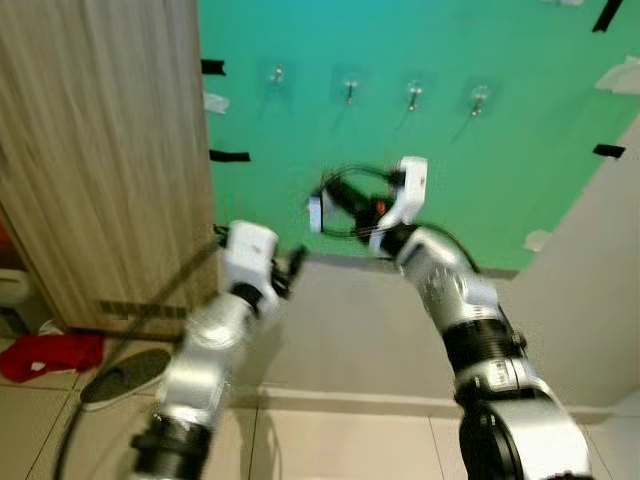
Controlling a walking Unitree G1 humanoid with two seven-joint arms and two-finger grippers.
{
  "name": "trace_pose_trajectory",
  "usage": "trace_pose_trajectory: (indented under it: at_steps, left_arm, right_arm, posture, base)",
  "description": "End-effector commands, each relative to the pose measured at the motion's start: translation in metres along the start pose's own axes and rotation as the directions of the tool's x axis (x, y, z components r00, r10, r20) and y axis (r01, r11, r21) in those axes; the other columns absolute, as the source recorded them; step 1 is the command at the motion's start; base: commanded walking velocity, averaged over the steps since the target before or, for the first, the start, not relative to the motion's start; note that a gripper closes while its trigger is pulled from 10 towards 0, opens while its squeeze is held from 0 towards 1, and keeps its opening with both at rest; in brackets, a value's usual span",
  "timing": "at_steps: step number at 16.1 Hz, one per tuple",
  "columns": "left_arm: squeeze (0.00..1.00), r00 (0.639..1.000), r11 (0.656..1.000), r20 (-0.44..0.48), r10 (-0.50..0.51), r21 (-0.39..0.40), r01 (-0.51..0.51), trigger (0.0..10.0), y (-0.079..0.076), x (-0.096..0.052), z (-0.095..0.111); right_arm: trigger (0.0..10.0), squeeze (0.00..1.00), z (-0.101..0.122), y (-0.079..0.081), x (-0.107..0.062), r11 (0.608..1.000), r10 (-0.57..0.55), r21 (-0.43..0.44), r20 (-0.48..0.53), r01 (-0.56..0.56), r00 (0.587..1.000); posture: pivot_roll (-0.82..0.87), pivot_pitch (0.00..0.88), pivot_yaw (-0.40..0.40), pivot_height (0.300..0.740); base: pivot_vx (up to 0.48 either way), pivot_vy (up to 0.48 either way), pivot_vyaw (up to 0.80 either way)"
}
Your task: Hang keys on a hook
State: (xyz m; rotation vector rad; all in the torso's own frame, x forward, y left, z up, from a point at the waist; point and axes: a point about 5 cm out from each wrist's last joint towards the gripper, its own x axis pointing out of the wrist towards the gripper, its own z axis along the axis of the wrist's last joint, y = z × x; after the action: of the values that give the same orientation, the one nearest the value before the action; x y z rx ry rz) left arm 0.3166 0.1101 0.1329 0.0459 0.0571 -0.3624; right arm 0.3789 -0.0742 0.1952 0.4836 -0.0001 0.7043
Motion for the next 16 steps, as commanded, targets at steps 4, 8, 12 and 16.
trace_pose_trajectory:
  at_steps: [4,8,12,16]
  left_arm:
    - [0.0,0.999,0.998,0.033,0.03,0.053,-0.032,10.0,-0.007,-0.004,-0.002]
    - [0.0,0.998,0.996,0.05,0.048,0.069,-0.052,10.0,-0.005,-0.006,0.0]
    - [0.0,0.997,0.996,0.056,0.056,0.067,-0.06,10.0,-0.004,-0.009,0.0]
    - [0.0,0.998,0.997,0.051,0.048,0.056,-0.051,10.0,-0.005,-0.008,0.0]
  right_arm:
    - [0.0,0.0,0.044,-0.005,0.017,0.996,-0.092,0.0,0.178,0.093,0.98]
    - [0.0,0.0,0.065,0.008,0.031,0.999,-0.026,0.025,0.244,0.02,0.97]
    - [0.0,0.0,0.076,0.007,0.034,0.997,-0.045,0.072,0.272,0.027,0.961]
    - [0.0,0.0,0.076,-0.007,0.029,0.971,-0.129,0.231,0.28,0.063,0.951]
  posture:
    - [0.09,0.0,-0.134,0.74]
    - [0.11,0.0,-0.15,0.74]
    - [0.12,0.0,-0.157,0.74]
    - [0.11,0.0,-0.157,0.74]
  base:
    - [0.0,0.0,0.0]
    - [0.0,0.0,0.0]
    - [0.0,0.0,0.0]
    - [0.0,0.0,0.0]
